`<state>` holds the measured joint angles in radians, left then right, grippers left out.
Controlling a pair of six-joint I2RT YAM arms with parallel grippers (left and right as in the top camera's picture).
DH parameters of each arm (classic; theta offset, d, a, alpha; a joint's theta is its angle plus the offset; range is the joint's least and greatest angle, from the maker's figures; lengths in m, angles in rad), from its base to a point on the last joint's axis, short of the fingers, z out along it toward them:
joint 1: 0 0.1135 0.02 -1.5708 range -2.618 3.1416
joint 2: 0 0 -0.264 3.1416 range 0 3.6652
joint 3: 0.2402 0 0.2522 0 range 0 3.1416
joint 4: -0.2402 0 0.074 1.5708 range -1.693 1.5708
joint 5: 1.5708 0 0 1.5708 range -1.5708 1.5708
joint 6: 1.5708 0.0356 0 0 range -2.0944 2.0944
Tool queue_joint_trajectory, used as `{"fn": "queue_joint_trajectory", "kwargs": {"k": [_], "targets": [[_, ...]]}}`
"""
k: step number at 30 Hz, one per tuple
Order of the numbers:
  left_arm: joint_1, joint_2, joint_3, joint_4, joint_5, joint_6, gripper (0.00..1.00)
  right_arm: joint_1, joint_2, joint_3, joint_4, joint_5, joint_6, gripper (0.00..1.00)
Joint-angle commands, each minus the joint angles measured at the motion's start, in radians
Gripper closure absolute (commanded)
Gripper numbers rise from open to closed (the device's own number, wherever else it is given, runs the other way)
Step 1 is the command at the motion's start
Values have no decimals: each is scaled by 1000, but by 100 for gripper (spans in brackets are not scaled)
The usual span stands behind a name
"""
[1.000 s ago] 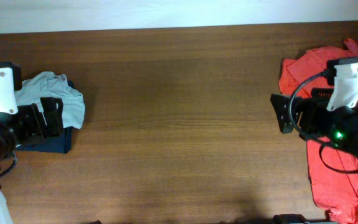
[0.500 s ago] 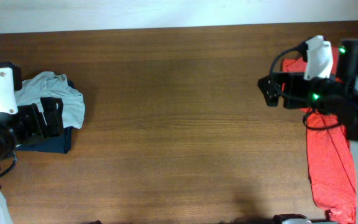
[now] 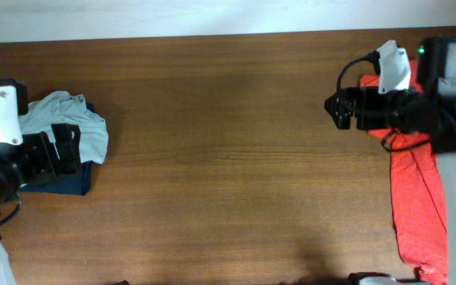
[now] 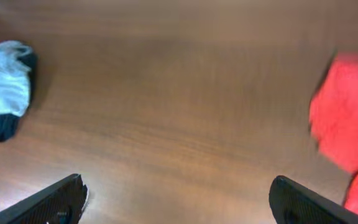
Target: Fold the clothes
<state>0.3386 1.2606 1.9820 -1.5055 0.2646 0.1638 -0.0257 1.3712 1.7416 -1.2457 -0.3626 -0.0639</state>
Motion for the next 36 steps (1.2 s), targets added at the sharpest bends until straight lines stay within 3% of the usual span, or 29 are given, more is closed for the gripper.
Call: {"fn": "queue_joint_trajectory", "kwargs": {"k": [1,4,10,22,26,31,36], "targets": [[-4,2,-2,0,4,6,1,60,-170,-5,39,-18,-264,1],[-4,2,-2,0,4,6,1,93,-280,-48,39,-18,-372,2],[-4,2,-2,0,4,6,1,90,-540,-265,60,-10,-374,2],[-4,2,-2,0,4,6,1,90,-1042,-1021,390,31,-346,1],[-4,2,-2,0,4,6,1,90,-1195,-1256,540,-47,-346,1],[-4,2,-2,0,4,6,1,90,-1373,-1400,587,-56,-347,2],[-4,2,-2,0,4,6,1,90,-1355,-1425,596,-73,-347,2]]}}
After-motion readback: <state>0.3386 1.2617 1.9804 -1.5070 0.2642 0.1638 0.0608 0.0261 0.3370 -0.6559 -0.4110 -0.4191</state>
